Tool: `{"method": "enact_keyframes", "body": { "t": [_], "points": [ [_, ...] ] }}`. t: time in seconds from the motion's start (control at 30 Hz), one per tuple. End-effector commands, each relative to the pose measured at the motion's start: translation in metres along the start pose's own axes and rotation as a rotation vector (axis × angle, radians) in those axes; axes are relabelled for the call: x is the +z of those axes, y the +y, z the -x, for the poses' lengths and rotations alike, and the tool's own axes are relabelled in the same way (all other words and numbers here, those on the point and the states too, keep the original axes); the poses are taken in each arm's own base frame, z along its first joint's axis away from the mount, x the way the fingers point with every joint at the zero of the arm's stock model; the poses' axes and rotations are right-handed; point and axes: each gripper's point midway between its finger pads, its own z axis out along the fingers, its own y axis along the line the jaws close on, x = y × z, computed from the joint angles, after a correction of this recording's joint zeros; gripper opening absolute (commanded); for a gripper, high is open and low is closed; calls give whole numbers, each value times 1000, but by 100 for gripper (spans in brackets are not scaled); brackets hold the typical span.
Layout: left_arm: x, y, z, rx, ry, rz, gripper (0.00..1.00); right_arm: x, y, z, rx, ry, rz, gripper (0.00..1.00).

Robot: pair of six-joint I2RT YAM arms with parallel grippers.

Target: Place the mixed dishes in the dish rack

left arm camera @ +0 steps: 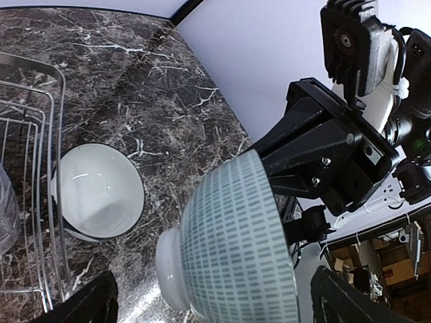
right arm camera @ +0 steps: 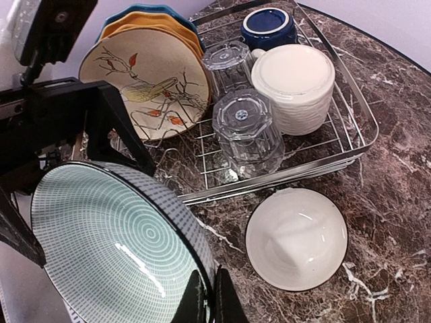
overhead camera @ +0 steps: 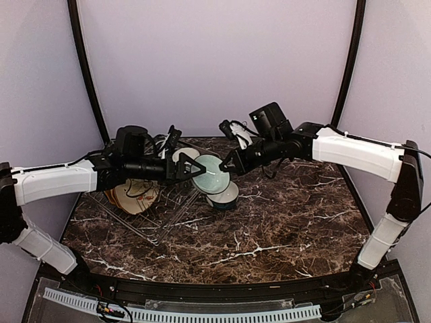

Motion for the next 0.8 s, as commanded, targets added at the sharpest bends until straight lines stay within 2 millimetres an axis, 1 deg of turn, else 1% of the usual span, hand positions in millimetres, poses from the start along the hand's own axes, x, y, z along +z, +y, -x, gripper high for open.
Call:
{"method": "enact_keyframes", "body": {
  "t": [0.0, 0.2, 0.37, 0.57, 0.77],
  "points": [
    [11, -17, -7, -50, 26, -113, 99, -24, 32, 38, -49, -160, 113, 0],
    [18, -27, -12, -79, 58, -183, 97, -25, 32, 38, -53, -169, 111, 0],
    [17, -31, -12, -75, 55, -194, 88, -21, 27, 35, -54, -160, 90, 0],
    [12, -29, -11, -57, 44, -162, 80, -19, 22, 32, -54, -154, 69, 0],
    [11, -29, -9, -52, 42, -154, 67, -16, 20, 30, -56, -151, 61, 0]
  ]
}}
